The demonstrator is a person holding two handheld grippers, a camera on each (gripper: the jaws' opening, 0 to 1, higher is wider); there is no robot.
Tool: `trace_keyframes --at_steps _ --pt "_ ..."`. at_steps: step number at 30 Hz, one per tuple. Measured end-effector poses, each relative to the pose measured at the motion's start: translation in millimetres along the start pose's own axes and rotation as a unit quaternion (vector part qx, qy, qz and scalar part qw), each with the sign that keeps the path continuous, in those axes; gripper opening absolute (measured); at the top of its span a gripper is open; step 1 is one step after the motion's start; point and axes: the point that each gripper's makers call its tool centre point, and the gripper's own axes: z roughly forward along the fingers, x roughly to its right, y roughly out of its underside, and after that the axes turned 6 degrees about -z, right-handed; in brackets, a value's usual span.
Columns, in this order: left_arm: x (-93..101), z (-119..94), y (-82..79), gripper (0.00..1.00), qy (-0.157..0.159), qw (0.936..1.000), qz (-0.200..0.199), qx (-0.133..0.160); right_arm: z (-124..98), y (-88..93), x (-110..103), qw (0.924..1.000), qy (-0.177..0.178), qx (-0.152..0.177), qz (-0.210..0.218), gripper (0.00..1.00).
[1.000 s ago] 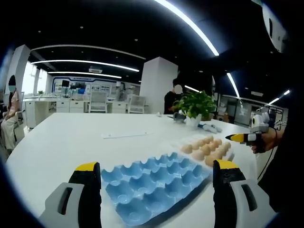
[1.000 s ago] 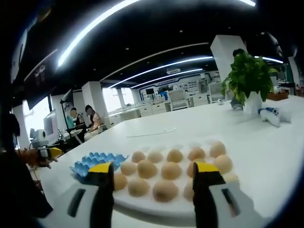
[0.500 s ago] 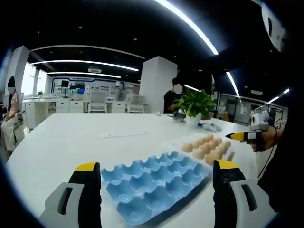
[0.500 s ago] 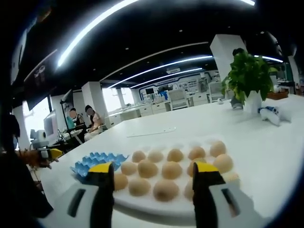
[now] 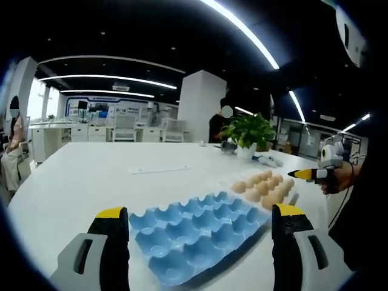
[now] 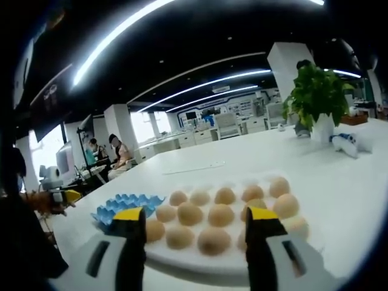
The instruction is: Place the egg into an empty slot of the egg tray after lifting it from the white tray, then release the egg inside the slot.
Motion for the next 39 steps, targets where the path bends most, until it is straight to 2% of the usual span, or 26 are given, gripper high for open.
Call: trace_keyframes --at_steps 4,7,9,13,14,16,18,21,23,25,28,30,33,35,37,39 --pt "-1.4 0 -2.1 0.99 -0.002 0.9999 -0.015 0.004 2 -2.5 -7 1.0 -0.007 0.003 -0.001 0.68" --pt "-2.5 0 1.3 0.98 -0.004 0.9999 -0.01 -0.012 5 -3.2 -19 0.9997 -0.024 -0.001 -0.011 0.67" --pt "-1.5 1 2.6 0.98 -0.002 0.9999 -0.008 -0.013 8 -3.4 -32 0.9983 -0.04 -0.008 -0.041 0.66" --pt "1.2 1 3.4 0.99 0.004 0.9999 -0.008 -0.014 17 -1.7 -52 0.998 -0.053 -0.014 -0.033 0.63" --pt "1.1 1 4.1 0.99 0.003 0.9998 -0.008 -0.016 20 0.8 -61 0.9967 -0.066 -0.023 -0.041 0.61" --pt "2.0 1 7.5 0.99 0.008 0.9996 0.003 -0.028 25 3.1 -71 0.9957 -0.071 -0.027 -0.053 0.59" --pt "1.7 1 13.0 0.99 0.006 0.9986 0.019 -0.049 30 13.4 -80 0.9914 -0.077 -0.059 -0.088 0.56" --pt "3.2 0 8.9 0.99 0.008 0.9992 0.015 -0.036 37 21.2 -84 0.9772 -0.072 -0.087 -0.18 0.53" --pt "3.0 -1 5.4 0.98 0.008 0.9996 0.009 -0.026 40 25.9 -94 0.9655 -0.087 -0.101 -0.224 0.51" --pt "2.5 -2 4.0 0.98 0.008 0.9997 0.005 -0.022 43 30.2 -101 0.9468 -0.104 -0.11 -0.284 0.48" --pt "2.7 -2 3.4 0.97 0.01 0.9998 0.005 -0.018 46 39.6 -102 0.9278 -0.11 -0.129 -0.333 0.45" --pt "3.8 -3 6.3 0.96 0.014 0.9996 0.003 -0.024 48 43.4 -105 0.9291 -0.12 -0.13 -0.325 0.44" --pt "4.1 -5 11.9 0.95 0.014 0.9991 0.004 -0.04 53 50.3 -97 0.9254 -0.118 -0.15 -0.327 0.4" --pt "2.1 -8 16.3 0.94 0.007 0.9982 -0.01 -0.059 56 51.5 -94 0.9261 -0.116 -0.158 -0.322 0.38" --pt "-0.4 -9 15.1 0.93 0.0 0.9978 -0.004 -0.066 59 50.6 -92 0.9261 -0.118 -0.158 -0.322 0.37" --pt "-2.8 -14 21.2 0.86 -0.008 0.9944 -0.015 -0.104 61 55.1 -95 0.9246 -0.126 -0.166 -0.319 0.35"
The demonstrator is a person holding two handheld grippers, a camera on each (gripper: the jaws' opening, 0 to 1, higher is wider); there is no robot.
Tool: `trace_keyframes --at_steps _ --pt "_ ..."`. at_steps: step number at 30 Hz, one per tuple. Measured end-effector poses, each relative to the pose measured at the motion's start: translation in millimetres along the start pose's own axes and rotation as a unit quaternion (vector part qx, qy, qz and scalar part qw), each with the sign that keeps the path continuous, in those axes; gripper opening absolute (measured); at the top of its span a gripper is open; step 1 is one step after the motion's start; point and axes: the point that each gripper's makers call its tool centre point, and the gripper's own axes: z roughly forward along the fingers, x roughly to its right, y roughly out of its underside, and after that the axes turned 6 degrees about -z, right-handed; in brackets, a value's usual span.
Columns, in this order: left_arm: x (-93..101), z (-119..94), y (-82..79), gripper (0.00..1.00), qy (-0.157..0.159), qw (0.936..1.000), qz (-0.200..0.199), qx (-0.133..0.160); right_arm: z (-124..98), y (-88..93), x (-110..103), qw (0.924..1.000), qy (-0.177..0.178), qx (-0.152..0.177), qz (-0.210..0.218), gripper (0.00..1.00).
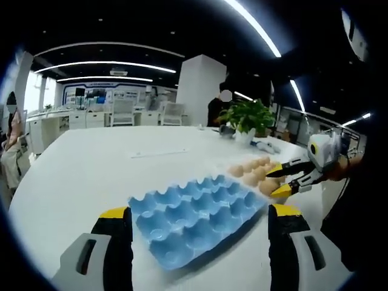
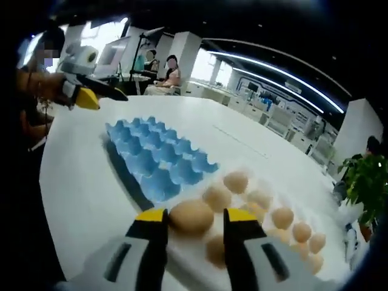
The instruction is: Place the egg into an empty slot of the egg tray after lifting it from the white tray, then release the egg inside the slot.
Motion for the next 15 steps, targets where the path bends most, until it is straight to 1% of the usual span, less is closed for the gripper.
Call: trace_keyframes --at_steps 1,2,3,5,6,7,8,9,10,11,12,13,14,15 --pt "0.4 0 2.2 0.83 0.002 0.9999 -0.003 -0.013 1 0.3 -1 1.0 -0.004 -0.002 0.001 0.33" --pt "-0.3 -1 3.7 0.79 0.003 0.9997 0.006 -0.025 1 0.5 -3 1.0 -0.008 -0.002 0.004 0.31" --pt "-0.7 -1 4.7 0.77 0.0 0.999 0.028 -0.036 1 1.2 -5 0.9998 -0.014 -0.004 0.01 0.31" --pt "-1.8 -1 5.8 0.8 -0.009 0.9977 0.048 -0.046 1 1.0 -4 0.9999 -0.01 -0.005 0.012 0.31" --pt "1.3 0 6.9 0.82 -0.006 0.9974 0.05 -0.051 1 1.0 -4 0.9999 -0.013 -0.005 0.009 0.31" --pt "2.5 0 4.7 0.84 -0.007 0.9979 0.045 -0.045 2 2.1 -3 0.9997 -0.016 -0.005 0.016 0.31" --pt "3.5 1 0.6 0.88 -0.006 0.9985 0.043 -0.033 2 2.4 -3 0.9996 -0.018 -0.004 0.019 0.32" --pt "7.4 1 -3.6 0.88 0.003 0.9991 0.038 -0.02 2 3.5 -2 0.9992 -0.024 -0.002 0.032 0.32" --pt "13.8 1 -11.2 0.86 0.023 0.9992 0.034 0.002 2 7.2 -2 0.9965 -0.028 -0.01 0.078 0.32" --pt "13.2 0 -12.3 0.86 0.021 0.9994 0.028 0.005 2 6.3 -3 0.9953 -0.033 -0.006 0.091 0.32" --pt "13.1 1 -13.5 0.89 0.021 0.9995 0.023 0.01 2 4.9 -2 0.9976 -0.037 -0.005 0.058 0.32" --pt "16.1 1 -14.0 0.95 0.03 0.9993 0.019 0.013 3 4.1 -2 0.9972 -0.037 -0.011 0.064 0.32" --pt "16.4 1 -13.8 0.98 0.03 0.9993 0.019 0.013 3 4.1 -2 0.997 -0.039 -0.015 0.065 0.32" --pt "17.4 0 -11.9 0.99 0.032 0.9992 0.025 0.006 4 4.2 -2 0.9969 -0.042 -0.017 0.064 0.32"
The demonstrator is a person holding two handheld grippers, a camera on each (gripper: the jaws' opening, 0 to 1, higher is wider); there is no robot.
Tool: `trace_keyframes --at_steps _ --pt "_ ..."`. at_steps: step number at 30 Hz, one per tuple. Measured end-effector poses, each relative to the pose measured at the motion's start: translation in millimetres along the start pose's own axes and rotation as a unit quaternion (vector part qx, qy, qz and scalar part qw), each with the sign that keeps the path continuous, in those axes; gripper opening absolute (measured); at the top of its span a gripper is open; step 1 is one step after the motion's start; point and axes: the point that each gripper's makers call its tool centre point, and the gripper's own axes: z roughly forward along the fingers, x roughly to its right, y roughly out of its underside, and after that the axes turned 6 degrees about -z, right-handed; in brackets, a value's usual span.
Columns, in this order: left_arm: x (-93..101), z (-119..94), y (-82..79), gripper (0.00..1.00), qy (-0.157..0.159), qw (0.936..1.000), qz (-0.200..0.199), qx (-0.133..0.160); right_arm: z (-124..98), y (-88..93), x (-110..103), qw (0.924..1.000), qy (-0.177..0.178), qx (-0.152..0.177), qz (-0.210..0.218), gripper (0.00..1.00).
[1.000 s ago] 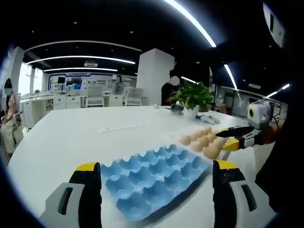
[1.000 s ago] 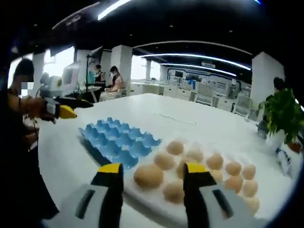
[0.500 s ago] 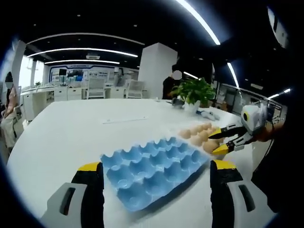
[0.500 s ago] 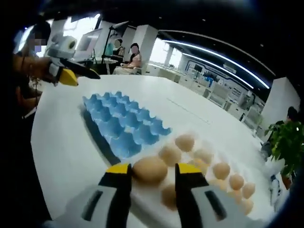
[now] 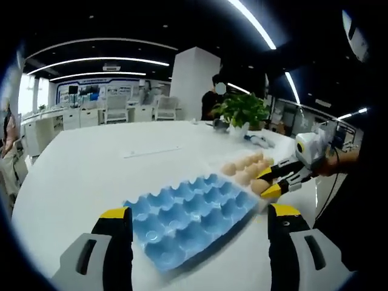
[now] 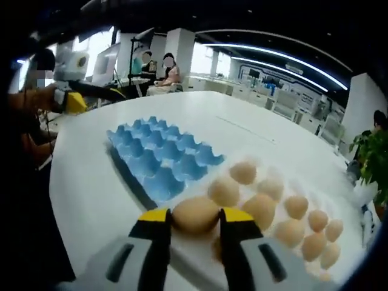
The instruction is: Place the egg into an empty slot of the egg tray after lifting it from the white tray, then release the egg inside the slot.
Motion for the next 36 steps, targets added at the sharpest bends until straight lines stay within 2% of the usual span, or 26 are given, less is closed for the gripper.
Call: trace_keyframes --at_steps 2,4,8,13,15,17,19,21,23,24,26,27,28,29,30,31,32,33,34,35,36 --pt "0.5 -2 4.8 0.99 0.0 0.9992 0.035 -0.021 0 0.7 1 1.0 -0.005 -0.005 0.007 0.32" --pt "0.4 -3 8.7 0.99 -0.003 0.9983 0.046 -0.037 -1 1.0 0 0.9999 -0.008 -0.01 0.007 0.32" --pt "2.9 -3 7.4 0.94 0.006 0.9985 0.044 -0.033 -3 0.9 0 0.9995 -0.014 -0.019 0.019 0.31" --pt "0.5 -2 6.0 0.94 0.003 0.9988 0.04 -0.029 -6 -3.5 0 0.9991 -0.016 -0.009 0.04 0.31" --pt "-0.1 -2 5.6 0.94 0.003 0.9988 0.042 -0.027 -7 -8.1 0 0.9969 -0.015 0.006 0.078 0.31" --pt "0.4 -1 6.2 0.92 0.006 0.9988 0.039 -0.029 -6 -3.3 4 0.997 -0.012 -0.004 0.076 0.31" --pt "1.0 -1 5.2 0.92 0.007 0.9989 0.037 -0.026 -5 -2.8 2 0.9913 -0.021 0.0 0.13 0.31" --pt "1.9 0 3.8 0.92 0.009 0.9989 0.04 -0.023 -7 -7.6 7 0.9918 -0.017 0.01 0.126 0.31" --pt "1.9 0 4.2 0.92 0.01 0.9988 0.041 -0.024 -7 -6.3 5 0.9909 -0.023 0.003 0.133 0.31" --pt "2.2 0 5.3 0.91 0.011 0.9987 0.042 -0.028 -6 -4.6 7 0.9959 -0.015 -0.002 0.089 0.31" --pt "3.3 1 5.6 0.9 0.014 0.9987 0.039 -0.028 -5 -7.2 1 0.9904 -0.029 0.005 0.135 0.31" --pt "3.8 1 5.5 0.9 0.016 0.9988 0.038 -0.027 -4 -5.9 1 0.9917 -0.03 -0.005 0.125 0.31" --pt "4.6 1 5.9 0.9 0.016 0.9986 0.041 -0.029 -3 -2.5 1 0.9963 -0.033 -0.023 0.076 0.32" --pt "4.8 2 6.0 0.9 0.016 0.9985 0.043 -0.03 -3 1.0 3 0.9989 -0.024 -0.04 0.002 0.32" --pt "4.9 2 5.9 0.9 0.017 0.9985 0.043 -0.029 0 3.8 -5 0.9951 -0.047 -0.051 -0.071 0.32" --pt "4.9 2 5.5 0.91 0.017 0.9986 0.042 -0.028 0 3.1 -10 0.9931 -0.054 -0.048 -0.092 0.32" --pt "4.7 2 5.0 0.9 0.017 0.9986 0.042 -0.027 -2 -2.4 -6 0.9952 -0.041 -0.042 -0.079 0.32" --pt "4.6 1 4.9 0.9 0.017 0.9986 0.042 -0.027 -3 -0.5 -7 0.9938 -0.045 -0.051 -0.088 0.31" --pt "4.3 1 4.9 0.9 0.016 0.9986 0.043 -0.027 -4 -4.4 -7 0.9907 -0.049 -0.038 -0.121 0.31" --pt "3.8 1 4.5 0.91 0.015 0.9986 0.044 -0.026 -5 -2.9 -9 0.9875 -0.056 -0.042 -0.141 0.31" --pt "3.5 1 3.9 0.91 0.015 0.9987 0.043 -0.024 -6 -2.9 -10 0.9891 -0.054 -0.038 -0.132 0.31"
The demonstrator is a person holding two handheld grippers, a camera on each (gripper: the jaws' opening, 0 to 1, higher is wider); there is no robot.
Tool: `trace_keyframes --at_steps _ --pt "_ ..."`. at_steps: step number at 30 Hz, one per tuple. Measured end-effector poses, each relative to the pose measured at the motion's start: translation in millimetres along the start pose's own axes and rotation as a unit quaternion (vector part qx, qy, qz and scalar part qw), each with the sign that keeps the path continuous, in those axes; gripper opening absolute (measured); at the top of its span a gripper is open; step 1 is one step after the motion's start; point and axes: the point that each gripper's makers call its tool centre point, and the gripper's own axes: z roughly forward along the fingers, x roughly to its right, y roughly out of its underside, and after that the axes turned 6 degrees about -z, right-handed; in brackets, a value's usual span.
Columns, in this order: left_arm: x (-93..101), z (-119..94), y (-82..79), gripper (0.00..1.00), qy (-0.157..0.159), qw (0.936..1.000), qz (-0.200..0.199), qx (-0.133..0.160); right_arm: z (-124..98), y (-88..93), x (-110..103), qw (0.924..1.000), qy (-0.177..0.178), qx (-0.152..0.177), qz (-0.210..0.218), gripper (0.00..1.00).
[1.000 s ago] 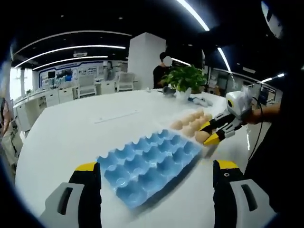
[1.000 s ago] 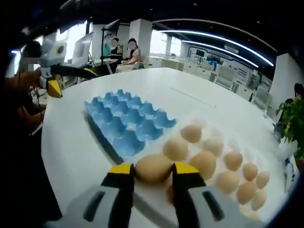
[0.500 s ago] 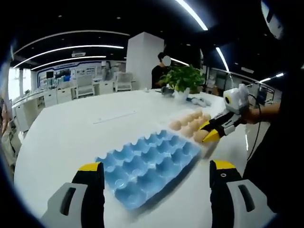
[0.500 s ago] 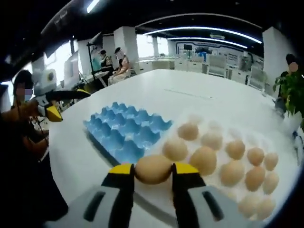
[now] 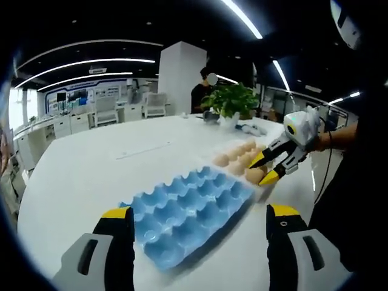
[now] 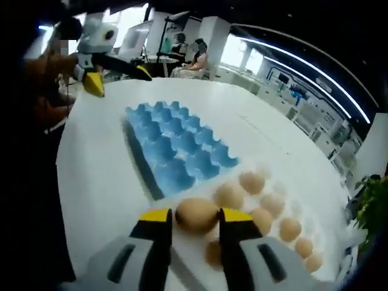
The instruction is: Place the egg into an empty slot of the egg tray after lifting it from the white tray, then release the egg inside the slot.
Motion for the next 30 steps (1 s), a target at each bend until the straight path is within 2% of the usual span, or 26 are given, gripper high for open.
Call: trace_keyframes --at_steps 2,5,6,10,12,14,16,18,19,21,23,25,26,27,30 --pt "0.1 0 1.1 0.9 0.002 1.0 -0.001 -0.002 2 1.5 3 1.0 -0.004 0.005 0.005 0.31" --pt "-0.3 1 1.9 0.9 0.0 1.0 0.0 -0.005 3 4.9 8 0.9982 -0.015 0.012 0.057 0.31" --pt "0.1 0 1.2 0.9 0.001 1.0 -0.001 -0.003 3 4.4 7 0.9977 -0.027 0.015 0.061 0.31" --pt "0.5 0 0.6 0.88 0.004 1.0 0.0 -0.005 -1 -2.8 8 0.9971 -0.039 0.023 0.062 0.26" --pt "-0.5 1 0.3 0.88 0.003 1.0 -0.001 -0.005 -4 -10.6 20 0.998 -0.015 0.034 0.051 0.15" --pt "-0.6 1 -0.1 0.88 0.004 1.0 -0.001 -0.004 -7 -9.3 27 0.9993 -0.005 0.025 0.028 0.19" --pt "-0.3 2 -0.6 0.87 0.005 1.0 -0.001 -0.004 -4 -10.0 24 0.9991 -0.012 0.026 0.03 0.19" --pt "-0.3 3 -1.7 0.87 0.006 1.0 0.0 -0.002 -3 -12.1 9 0.995 -0.045 0.039 0.08 0.27" --pt "-0.6 3 -1.6 0.87 0.005 1.0 0.0 -0.001 -2 -5.6 8 0.9954 -0.039 0.028 0.083 0.3" --pt "-1.6 2 -1.2 0.87 0.003 1.0 -0.002 -0.001 0 4.8 8 0.9978 -0.028 0.011 0.059 0.24" --pt "-2.3 2 -0.7 0.87 0.002 1.0 -0.005 0.0 3 7.8 10 0.9945 -0.019 0.014 0.102 0.24" --pt "-2.7 2 0.5 0.87 0.002 1.0 -0.004 -0.002 8 11.4 6 0.9892 -0.026 0.014 0.144 0.25" --pt "-2.8 2 1.1 0.87 0.003 1.0 -0.004 -0.004 10 8.4 9 0.9966 -0.02 0.022 0.077 0.25" --pt "-3.1 2 1.2 0.87 0.003 1.0 -0.003 -0.005 10 10.3 5 0.9966 -0.026 0.011 0.078 0.25" --pt "-4.5 2 0.5 0.87 0.001 1.0 -0.003 -0.003 10 10.8 6 0.9956 -0.037 0.028 0.082 0.26"
